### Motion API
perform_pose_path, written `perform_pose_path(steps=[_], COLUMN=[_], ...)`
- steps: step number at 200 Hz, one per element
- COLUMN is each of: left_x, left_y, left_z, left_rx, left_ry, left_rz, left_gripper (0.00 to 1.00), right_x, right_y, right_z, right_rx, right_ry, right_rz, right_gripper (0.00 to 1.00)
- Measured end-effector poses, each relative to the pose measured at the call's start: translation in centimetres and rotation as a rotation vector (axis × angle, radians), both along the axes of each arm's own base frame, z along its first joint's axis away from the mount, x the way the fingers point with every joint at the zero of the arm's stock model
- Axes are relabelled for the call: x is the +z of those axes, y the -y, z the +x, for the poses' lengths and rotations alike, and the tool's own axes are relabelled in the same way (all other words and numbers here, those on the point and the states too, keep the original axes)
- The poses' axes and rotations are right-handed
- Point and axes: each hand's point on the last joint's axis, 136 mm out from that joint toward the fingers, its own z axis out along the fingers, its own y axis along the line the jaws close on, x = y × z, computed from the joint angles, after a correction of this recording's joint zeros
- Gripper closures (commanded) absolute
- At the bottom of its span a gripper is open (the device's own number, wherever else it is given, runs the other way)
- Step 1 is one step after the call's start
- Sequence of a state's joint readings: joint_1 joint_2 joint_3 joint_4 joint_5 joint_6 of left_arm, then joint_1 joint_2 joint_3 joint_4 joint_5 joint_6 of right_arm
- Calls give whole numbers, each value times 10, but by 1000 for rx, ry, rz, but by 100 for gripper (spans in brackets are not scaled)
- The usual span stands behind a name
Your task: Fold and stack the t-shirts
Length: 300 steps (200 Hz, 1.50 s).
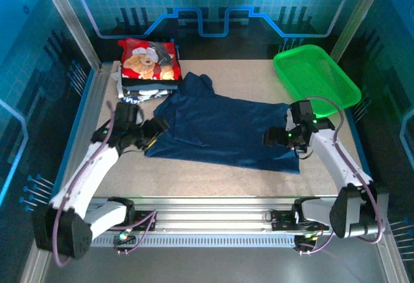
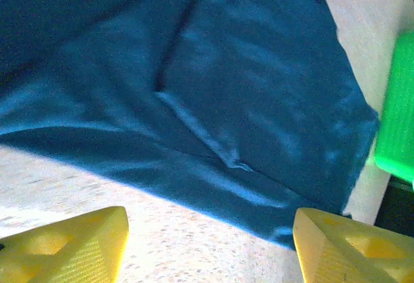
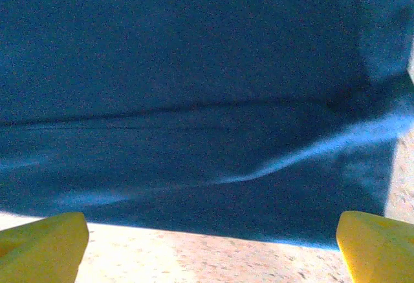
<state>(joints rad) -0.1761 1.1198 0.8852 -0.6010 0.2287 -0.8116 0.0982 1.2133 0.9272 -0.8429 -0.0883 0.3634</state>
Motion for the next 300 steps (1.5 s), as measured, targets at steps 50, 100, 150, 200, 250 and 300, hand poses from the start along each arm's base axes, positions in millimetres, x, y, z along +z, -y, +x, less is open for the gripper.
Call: perform_pose_path(steps=[50, 100, 150, 200, 250, 300], left_x=[-76, -109, -124, -136, -131, -135], left_y=[25, 32, 32, 30, 35, 35], left_z=[19, 35, 50, 58, 83, 84], left_rx=[-39, -27, -8, 12, 13, 8], left_ry=[-225, -315, -336, -362, -330, -341], left_rz=[20, 43, 68, 92, 94, 98], left_gripper=[43, 50, 54, 60, 79, 100], right_x=[46, 51, 52, 51, 51, 49], right_y=[-27, -31, -31, -31, -31, -30], right_z=[6, 0, -1, -1, -1, -2], right_rx=[121, 141, 147, 147, 147, 148], right_ry=[135, 139, 140, 140, 139, 137], right_rz=[101, 120, 118, 117, 117, 111], right_gripper=[0, 0, 0, 0, 0, 0])
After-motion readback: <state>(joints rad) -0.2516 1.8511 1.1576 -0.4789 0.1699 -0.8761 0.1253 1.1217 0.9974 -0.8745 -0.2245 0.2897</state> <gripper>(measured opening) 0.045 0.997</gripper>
